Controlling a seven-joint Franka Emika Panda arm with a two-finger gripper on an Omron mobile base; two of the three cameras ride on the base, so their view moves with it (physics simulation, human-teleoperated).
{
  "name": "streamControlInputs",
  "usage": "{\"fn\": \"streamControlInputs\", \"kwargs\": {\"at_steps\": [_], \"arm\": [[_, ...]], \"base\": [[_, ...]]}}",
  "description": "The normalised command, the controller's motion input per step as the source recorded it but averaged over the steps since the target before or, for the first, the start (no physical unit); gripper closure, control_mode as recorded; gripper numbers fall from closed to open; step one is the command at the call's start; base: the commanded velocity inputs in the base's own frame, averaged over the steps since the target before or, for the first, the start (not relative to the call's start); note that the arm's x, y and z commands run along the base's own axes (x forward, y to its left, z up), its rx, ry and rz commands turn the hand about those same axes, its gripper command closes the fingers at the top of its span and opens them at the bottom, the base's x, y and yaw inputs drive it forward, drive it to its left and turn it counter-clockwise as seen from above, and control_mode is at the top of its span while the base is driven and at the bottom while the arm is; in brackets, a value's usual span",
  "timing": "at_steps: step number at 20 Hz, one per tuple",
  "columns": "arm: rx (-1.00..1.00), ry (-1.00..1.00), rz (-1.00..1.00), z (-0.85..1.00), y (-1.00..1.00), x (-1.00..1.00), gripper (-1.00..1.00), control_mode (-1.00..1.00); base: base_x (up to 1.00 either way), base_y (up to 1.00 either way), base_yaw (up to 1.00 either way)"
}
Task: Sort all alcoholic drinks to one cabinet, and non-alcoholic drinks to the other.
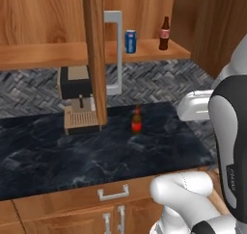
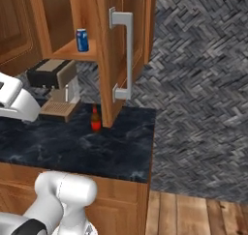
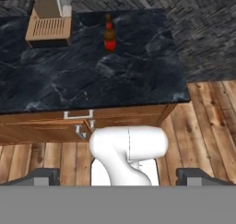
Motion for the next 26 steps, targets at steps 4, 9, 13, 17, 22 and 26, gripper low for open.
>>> {"fn": "streamControlInputs", "kwargs": {"at_steps": [4, 9, 13, 17, 22, 26], "arm": [[0.00, 0.00, 0.00, 0.00, 0.00, 0.00, -1.00, 1.00], [0.00, 0.00, 0.00, 0.00, 0.00, 0.00, -1.00, 1.00], [0.00, 0.00, 0.00, 0.00, 0.00, 0.00, -1.00, 1.00], [0.00, 0.00, 0.00, 0.00, 0.00, 0.00, -1.00, 1.00], [0.00, 0.00, 0.00, 0.00, 0.00, 0.23, -1.00, -1.00], [0.00, 0.01, 0.00, -0.01, -0.02, 0.64, -1.00, -1.00]], "base": [[0.52, -0.13, 0.06], [0.57, -0.29, 0.05], [0.60, -0.16, 0.04], [0.62, -0.04, 0.00], [0.35, 0.00, 0.00], [0.00, 0.00, 0.00]]}}
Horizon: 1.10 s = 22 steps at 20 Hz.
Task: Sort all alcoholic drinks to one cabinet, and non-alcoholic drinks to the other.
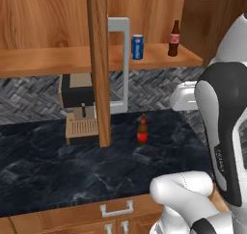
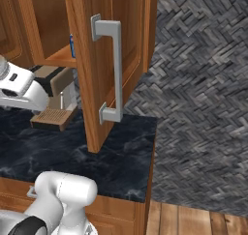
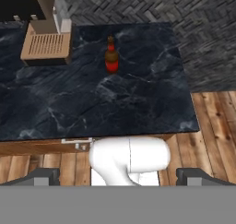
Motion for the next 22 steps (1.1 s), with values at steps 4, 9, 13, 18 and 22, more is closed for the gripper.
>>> {"fn": "streamControlInputs", "kwargs": {"at_steps": [4, 9, 13, 18, 22], "arm": [[0.00, 0.00, 0.00, -0.26, -0.01, 0.61, -1.00, -1.00], [0.00, -0.01, 0.00, -0.55, 0.00, 0.19, -1.00, -1.00], [0.00, -0.02, 0.00, -0.55, 0.00, 0.17, -1.00, -1.00], [0.00, -0.08, 0.00, -0.21, -0.06, 0.14, -1.00, -1.00], [0.00, -0.12, 0.00, -0.08, 0.00, 0.19, -1.00, -1.00]], "base": [[0.00, 0.00, 0.00], [0.00, 0.00, 0.00], [0.00, 0.00, 0.00], [0.00, 0.00, 0.00], [0.00, 0.00, 0.00]]}}
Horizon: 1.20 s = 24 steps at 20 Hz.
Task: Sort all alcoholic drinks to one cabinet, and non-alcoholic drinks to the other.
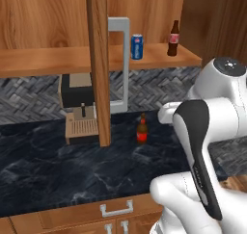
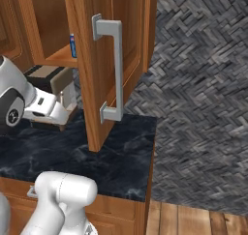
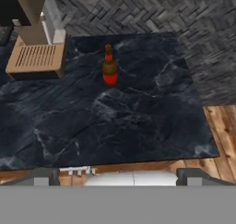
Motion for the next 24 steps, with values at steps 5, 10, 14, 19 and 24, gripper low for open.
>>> {"fn": "streamControlInputs", "kwargs": {"at_steps": [5, 10, 14, 19, 24], "arm": [[0.00, -0.15, -0.05, -0.05, 0.00, 0.17, -1.00, -1.00], [0.00, -0.10, -0.09, -0.07, 0.00, 0.15, -1.00, -1.00], [0.00, -0.01, -0.08, -0.14, 0.00, 0.24, -1.00, -1.00], [0.00, 0.00, -0.02, -0.18, 0.00, 0.25, -1.00, -1.00], [0.00, 0.00, 0.00, -0.24, 0.00, 0.23, -1.00, -1.00]], "base": [[0.00, 0.00, 0.00], [0.00, 0.00, 0.00], [0.00, 0.00, 0.00], [0.00, 0.00, 0.00], [0.00, 0.00, 0.00]]}}
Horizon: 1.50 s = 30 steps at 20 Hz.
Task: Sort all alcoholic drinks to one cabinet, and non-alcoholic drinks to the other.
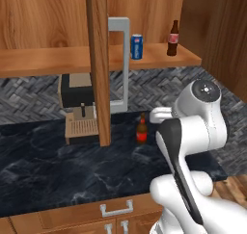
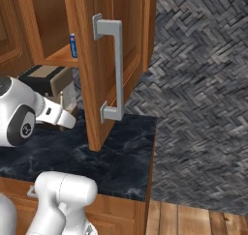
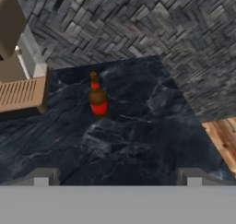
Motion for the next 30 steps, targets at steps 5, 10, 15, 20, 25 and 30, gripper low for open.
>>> {"fn": "streamControlInputs", "kwargs": {"at_steps": [5, 10, 15, 20, 25, 30], "arm": [[0.00, 0.00, 0.00, -0.27, 0.00, 0.21, -1.00, -1.00], [0.00, 0.00, 0.00, -0.18, 0.03, 0.25, -1.00, -1.00], [0.00, 0.00, -0.02, -0.15, 0.17, 0.23, -1.00, -1.00], [0.00, 0.00, -0.05, -0.16, 0.19, 0.19, -1.00, -1.00], [0.00, 0.00, -0.05, -0.16, 0.01, 0.30, -1.00, -1.00], [0.00, 0.00, -0.01, -0.22, 0.00, 0.35, -1.00, -1.00]], "base": [[0.00, 0.00, 0.00], [0.00, 0.00, 0.00], [0.00, 0.00, 0.00], [0.00, 0.00, 0.00], [0.00, 0.00, 0.00], [0.00, 0.00, 0.00]]}}
